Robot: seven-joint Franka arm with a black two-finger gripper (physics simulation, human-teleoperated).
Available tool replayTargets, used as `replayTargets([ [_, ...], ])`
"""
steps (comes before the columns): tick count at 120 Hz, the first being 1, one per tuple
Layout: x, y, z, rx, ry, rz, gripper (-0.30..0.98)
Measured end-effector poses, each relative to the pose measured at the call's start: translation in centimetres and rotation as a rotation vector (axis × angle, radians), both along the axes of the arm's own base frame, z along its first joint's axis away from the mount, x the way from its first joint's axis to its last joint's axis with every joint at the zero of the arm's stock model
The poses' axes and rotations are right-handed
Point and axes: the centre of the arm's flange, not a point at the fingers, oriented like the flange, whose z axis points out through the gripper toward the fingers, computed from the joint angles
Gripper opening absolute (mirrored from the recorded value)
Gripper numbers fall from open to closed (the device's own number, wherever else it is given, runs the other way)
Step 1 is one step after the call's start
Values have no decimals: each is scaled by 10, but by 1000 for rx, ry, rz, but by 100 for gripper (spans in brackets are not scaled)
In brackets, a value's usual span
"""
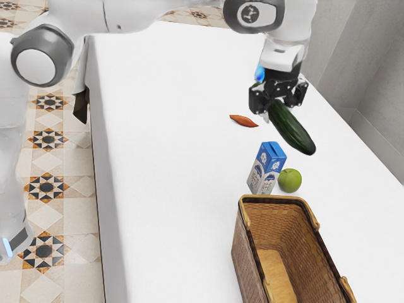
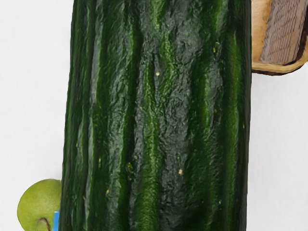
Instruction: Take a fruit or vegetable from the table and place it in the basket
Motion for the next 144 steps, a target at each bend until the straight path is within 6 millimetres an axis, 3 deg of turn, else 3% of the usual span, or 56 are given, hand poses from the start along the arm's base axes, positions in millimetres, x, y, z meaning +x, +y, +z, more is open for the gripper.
replayTargets([
  [17,-34,-62,-6,9,6,-105,17],
  [75,-100,-207,-35,-9,14,-251,17],
  [83,-100,-214,-40,-6,17,-236,17],
  [102,-51,-213,-70,-22,50,-158,15],
  [115,-35,-217,-84,-22,59,-126,16],
  [127,-27,-220,-98,-16,73,-103,16],
  [144,-24,-220,-101,-11,71,-75,16],
])
